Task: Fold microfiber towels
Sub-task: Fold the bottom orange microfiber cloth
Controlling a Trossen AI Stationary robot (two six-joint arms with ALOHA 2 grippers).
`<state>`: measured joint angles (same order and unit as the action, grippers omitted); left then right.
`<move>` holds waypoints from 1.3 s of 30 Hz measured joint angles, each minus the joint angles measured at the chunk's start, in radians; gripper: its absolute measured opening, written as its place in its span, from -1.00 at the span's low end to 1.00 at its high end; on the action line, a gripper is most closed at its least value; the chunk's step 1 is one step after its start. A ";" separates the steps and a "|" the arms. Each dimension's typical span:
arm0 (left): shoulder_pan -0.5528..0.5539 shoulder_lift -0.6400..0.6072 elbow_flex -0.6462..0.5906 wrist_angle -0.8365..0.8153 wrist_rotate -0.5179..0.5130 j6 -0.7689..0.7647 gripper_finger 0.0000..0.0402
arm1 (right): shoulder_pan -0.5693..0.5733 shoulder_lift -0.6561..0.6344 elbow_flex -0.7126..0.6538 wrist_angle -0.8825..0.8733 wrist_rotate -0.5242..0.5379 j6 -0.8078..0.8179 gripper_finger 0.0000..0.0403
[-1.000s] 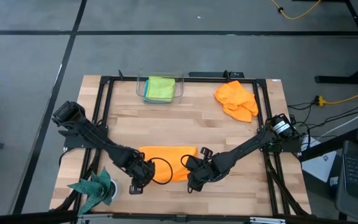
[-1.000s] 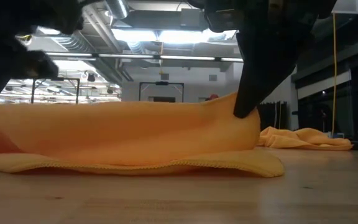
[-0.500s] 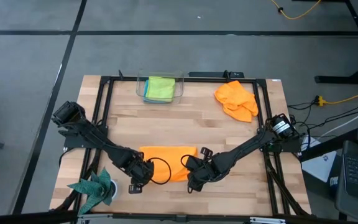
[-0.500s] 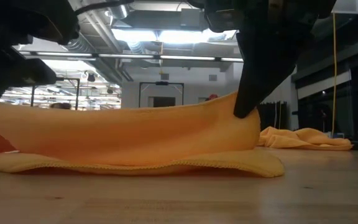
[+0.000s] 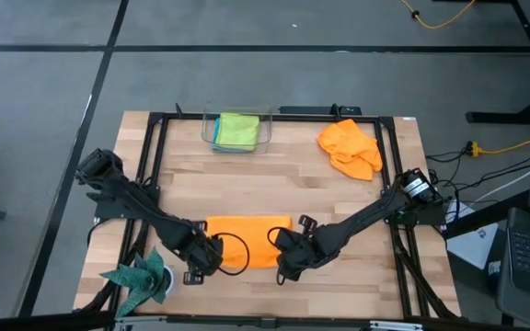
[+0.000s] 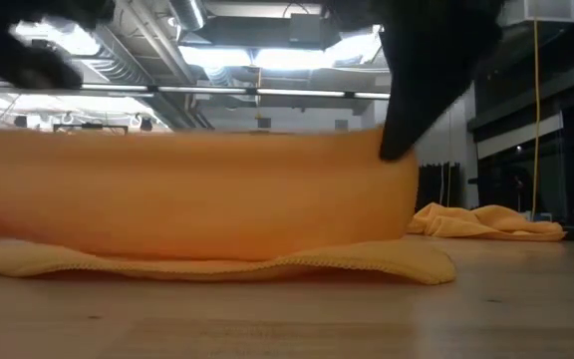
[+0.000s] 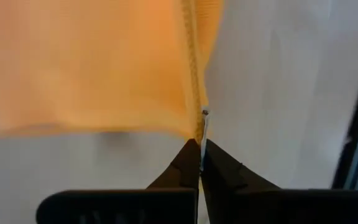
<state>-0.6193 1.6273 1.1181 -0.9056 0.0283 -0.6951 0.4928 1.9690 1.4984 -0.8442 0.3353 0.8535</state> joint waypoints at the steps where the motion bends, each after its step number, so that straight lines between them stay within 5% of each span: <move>1: 0.003 -0.008 0.028 -0.062 -0.021 0.008 -1.00 | -0.004 0.000 0.024 -0.046 0.017 -0.006 -1.00; 10: 0.120 -0.059 0.233 -0.538 -0.427 0.025 -1.00 | -0.111 -0.002 0.199 -0.327 0.310 -0.127 -1.00; 21: 0.376 -0.057 0.028 -0.407 -0.569 0.229 -1.00 | -0.333 -0.002 0.094 -0.308 0.466 -0.277 -1.00; 29: 0.462 -0.057 -0.010 -0.335 -0.556 0.280 -1.00 | -0.405 -0.001 0.018 -0.051 0.357 -0.389 -1.00; 39: 0.342 -0.057 -0.010 -0.307 -0.380 0.153 -1.00 | -0.312 -0.001 0.015 -0.067 0.267 -0.343 -1.00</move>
<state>-0.2772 1.5703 1.1080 -1.2129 -0.3518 -0.5416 0.1807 1.9678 1.5135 -0.9115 0.6018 0.5108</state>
